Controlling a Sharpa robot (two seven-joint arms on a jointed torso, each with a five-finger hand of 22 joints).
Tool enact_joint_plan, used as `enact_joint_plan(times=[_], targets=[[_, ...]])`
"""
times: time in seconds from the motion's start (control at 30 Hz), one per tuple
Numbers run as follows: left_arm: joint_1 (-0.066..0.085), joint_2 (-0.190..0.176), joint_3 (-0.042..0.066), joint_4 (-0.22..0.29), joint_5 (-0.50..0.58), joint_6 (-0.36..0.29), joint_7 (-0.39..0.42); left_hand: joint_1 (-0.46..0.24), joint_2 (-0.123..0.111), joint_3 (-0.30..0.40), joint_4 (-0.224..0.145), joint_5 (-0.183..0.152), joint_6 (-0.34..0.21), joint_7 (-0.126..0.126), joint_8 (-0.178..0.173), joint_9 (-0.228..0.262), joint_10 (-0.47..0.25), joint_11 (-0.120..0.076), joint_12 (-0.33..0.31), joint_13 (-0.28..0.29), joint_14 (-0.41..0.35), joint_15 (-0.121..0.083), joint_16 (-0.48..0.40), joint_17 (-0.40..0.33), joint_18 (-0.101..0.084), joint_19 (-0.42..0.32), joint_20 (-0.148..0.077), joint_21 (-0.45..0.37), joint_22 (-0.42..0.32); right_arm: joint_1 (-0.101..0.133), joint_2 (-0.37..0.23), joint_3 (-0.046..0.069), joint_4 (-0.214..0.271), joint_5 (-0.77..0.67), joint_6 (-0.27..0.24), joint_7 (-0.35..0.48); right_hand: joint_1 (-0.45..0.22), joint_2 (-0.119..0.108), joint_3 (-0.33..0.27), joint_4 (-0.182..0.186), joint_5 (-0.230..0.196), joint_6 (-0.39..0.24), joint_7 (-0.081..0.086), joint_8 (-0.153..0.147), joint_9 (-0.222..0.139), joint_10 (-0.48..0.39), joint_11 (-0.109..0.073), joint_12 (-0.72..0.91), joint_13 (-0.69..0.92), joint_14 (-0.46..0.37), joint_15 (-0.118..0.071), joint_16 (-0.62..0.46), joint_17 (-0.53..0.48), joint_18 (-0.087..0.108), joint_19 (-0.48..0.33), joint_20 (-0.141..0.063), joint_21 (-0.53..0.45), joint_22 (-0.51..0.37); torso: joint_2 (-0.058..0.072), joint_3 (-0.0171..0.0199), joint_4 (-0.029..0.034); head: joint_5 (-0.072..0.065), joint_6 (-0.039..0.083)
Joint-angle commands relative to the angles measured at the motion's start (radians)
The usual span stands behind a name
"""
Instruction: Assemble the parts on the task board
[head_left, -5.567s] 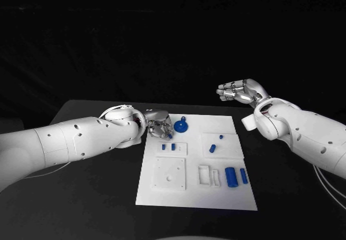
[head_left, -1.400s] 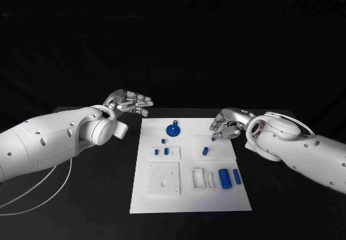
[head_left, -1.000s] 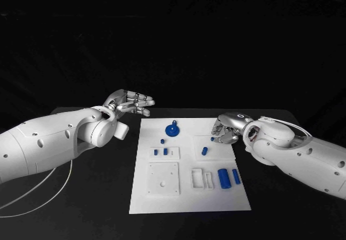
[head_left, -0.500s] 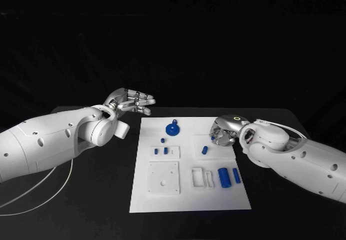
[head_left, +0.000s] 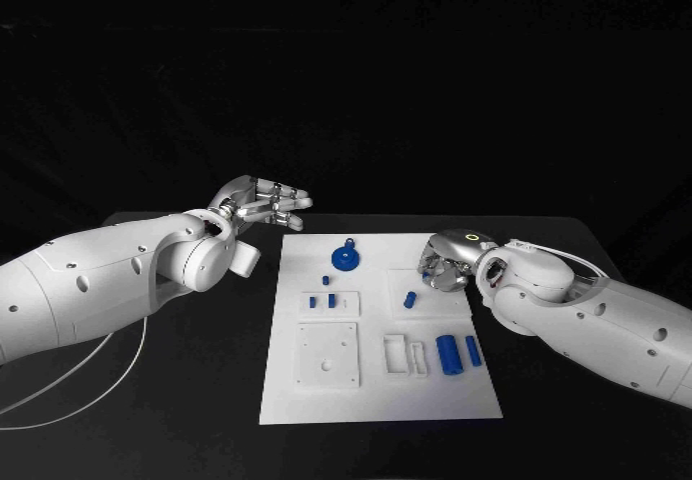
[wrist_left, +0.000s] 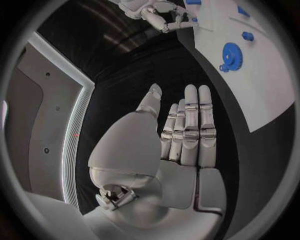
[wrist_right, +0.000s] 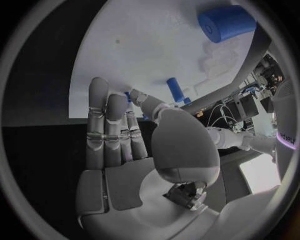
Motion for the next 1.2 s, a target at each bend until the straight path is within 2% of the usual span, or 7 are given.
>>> enact_joint_plan(times=[0.03,0.17,0.3,0.73,0.93,1.13,1.2], targets=[[0.001,0.001,0.001,0.003,0.003,0.019,0.007,-0.008,0.003,-0.002,0.003,-0.005,0.0,0.008,-0.003,0.001,-0.011,-0.001,0.005,0.001,-0.008,0.002,-0.006,0.001,-0.011,0.005,0.001,0.007,-0.004,-0.009,0.005,-0.004,-0.003,-0.017,0.0,-0.003,0.008,0.017,0.014,-0.002,-0.012,0.019,-0.004,0.004,0.003,0.024,-0.005,-0.002,0.001,-0.004,-0.007,0.004,0.001,-0.006,-0.004,-0.008,0.002,0.008,0.0,-0.0001,-0.0002,0.001,-0.001],[0.001,0.001,0.001,0.003,0.003,0.021,0.005,-0.008,0.003,-0.002,0.003,-0.005,0.0,0.008,-0.003,0.001,-0.011,-0.001,0.005,0.001,-0.008,0.002,-0.006,0.001,-0.011,0.005,0.001,0.007,-0.004,-0.012,0.007,-0.005,-0.004,-0.032,-0.011,-0.014,0.016,0.033,0.056,-0.022,-0.024,0.055,-0.011,0.002,0.011,0.068,-0.016,-0.003,0.002,-0.005,-0.016,0.003,-0.001,-0.011,-0.009,-0.018,0.012,0.03,0.0,0.0,-0.0001,0.0,-0.003],[0.001,0.001,0.001,0.002,0.003,0.021,0.004,-0.006,0.005,-0.002,0.003,-0.006,0.0,0.008,-0.003,0.001,-0.012,0.0,0.005,0.001,-0.008,0.002,-0.006,0.002,-0.011,0.006,0.001,0.007,-0.007,-0.013,0.007,-0.005,-0.001,-0.048,-0.014,-0.032,0.012,0.041,0.079,-0.033,-0.062,0.071,-0.016,0.003,0.02,0.088,-0.022,-0.002,0.005,-0.004,-0.021,0.001,-0.003,-0.014,-0.013,-0.024,0.015,0.052,0.0,0.0004,-0.0004,0.0,-0.004],[0.001,0.0,0.001,-0.011,0.004,0.003,0.015,-0.006,-0.003,0.0,0.006,-0.006,-0.001,0.01,-0.003,0.001,-0.037,0.005,0.005,0.001,-0.007,0.004,-0.005,0.003,-0.009,0.008,0.002,0.007,-0.015,-0.015,-0.005,-0.002,0.022,-0.06,-0.056,-0.046,0.008,0.037,0.088,-0.04,-0.066,0.079,-0.021,0.002,0.055,0.103,-0.027,-0.001,0.005,-0.002,-0.028,-0.004,-0.009,-0.018,-0.009,-0.032,-0.007,0.107,-0.001,0.0007,-0.0008,0.0,-0.004],[0.001,0.001,0.001,-0.02,0.007,-0.012,0.02,-0.003,-0.015,0.013,0.013,-0.004,-0.021,0.013,-0.003,0.001,-0.059,0.01,0.005,0.001,-0.006,0.006,-0.005,0.004,-0.007,0.01,0.004,0.008,-0.022,-0.014,-0.015,0.014,0.039,-0.048,-0.067,-0.049,0.009,0.034,0.088,-0.036,-0.066,0.08,-0.021,0.002,0.056,0.104,-0.028,-0.002,0.004,-0.002,-0.028,-0.002,-0.008,-0.018,-0.004,-0.032,-0.021,0.129,-0.001,-0.0004,-0.0011,-0.002,-0.001],[0.001,0.003,0.001,-0.033,0.011,-0.019,0.023,-0.002,-0.022,0.021,0.02,-0.004,-0.018,0.016,-0.003,0.001,-0.073,0.014,0.006,0.002,-0.008,0.008,-0.005,0.004,-0.006,0.01,0.006,0.008,-0.028,-0.01,-0.026,0.044,0.068,-0.024,-0.071,-0.054,0.01,0.032,0.091,-0.033,-0.065,0.08,-0.021,0.002,0.057,0.104,-0.028,-0.002,0.005,-0.003,-0.029,-0.003,-0.009,-0.018,-0.001,-0.033,-0.034,0.146,-0.001,-0.0001,-0.0006,-0.002,0.001],[0.001,0.003,0.001,-0.036,0.013,-0.021,0.024,-0.002,-0.027,0.025,0.024,-0.003,-0.02,0.016,-0.003,0.001,-0.078,0.015,0.006,0.002,-0.008,0.008,-0.005,0.005,-0.005,0.011,0.007,0.008,-0.031,-0.01,-0.029,0.057,0.082,-0.019,-0.076,-0.056,0.01,0.032,0.092,-0.034,-0.065,0.08,-0.021,0.002,0.057,0.104,-0.028,-0.002,0.005,-0.003,-0.029,-0.003,-0.01,-0.018,-0.001,-0.033,-0.035,0.148,-0.001,0.0002,-0.0008,0.004,0.003]])
